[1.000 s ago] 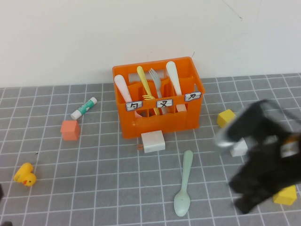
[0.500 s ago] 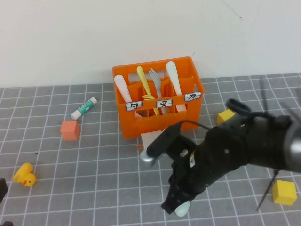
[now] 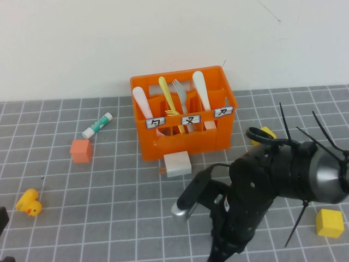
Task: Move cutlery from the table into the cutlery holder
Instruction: Pick up the spoon
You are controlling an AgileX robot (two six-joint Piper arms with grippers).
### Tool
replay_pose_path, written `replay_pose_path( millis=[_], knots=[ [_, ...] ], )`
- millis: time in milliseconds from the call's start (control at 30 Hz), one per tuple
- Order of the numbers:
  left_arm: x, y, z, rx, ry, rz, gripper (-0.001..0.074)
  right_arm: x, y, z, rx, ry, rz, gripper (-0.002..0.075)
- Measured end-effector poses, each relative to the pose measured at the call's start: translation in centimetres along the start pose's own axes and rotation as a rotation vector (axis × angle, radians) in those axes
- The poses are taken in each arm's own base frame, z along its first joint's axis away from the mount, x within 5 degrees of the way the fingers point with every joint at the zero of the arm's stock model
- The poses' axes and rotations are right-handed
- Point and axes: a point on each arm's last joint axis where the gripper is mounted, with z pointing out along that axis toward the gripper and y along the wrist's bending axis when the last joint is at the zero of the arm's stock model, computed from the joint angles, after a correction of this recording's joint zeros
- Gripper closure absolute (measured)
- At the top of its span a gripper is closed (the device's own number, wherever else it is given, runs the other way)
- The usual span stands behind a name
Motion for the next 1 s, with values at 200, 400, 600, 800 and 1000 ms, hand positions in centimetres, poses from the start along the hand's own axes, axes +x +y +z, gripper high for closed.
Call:
replay_pose_path(
  millis=[200,400,600,800,1000],
  knots=[
    [0.0,0.0,0.0,-0.002,0.001,0.002,0.0735,-0.4,-0.4,-1.8,0.070,-0.082,-0.004,0.0729],
    [0.0,0.0,0.0,-0.002,0.001,0.002,0.0735,-2.4,-1.4,-5.6,0.143,-0.371,0.111,0.0728],
    [0.0,0.0,0.0,-0.002,0.001,0.002,0.0736,-4.0,-4.0,-5.7,0.155,-0.359,0.186,0.0613],
    [0.0,0.0,0.0,-0.002,0.001,0.002,0.0736,-5.2,-4.8,-3.3,0.150,-0.286,0.188,0.0371],
    [0.0,0.0,0.0,-0.002,0.001,0.006,0.0736,-5.1,-5.0,-1.6,0.149,-0.241,0.170,0.0330]
  ],
)
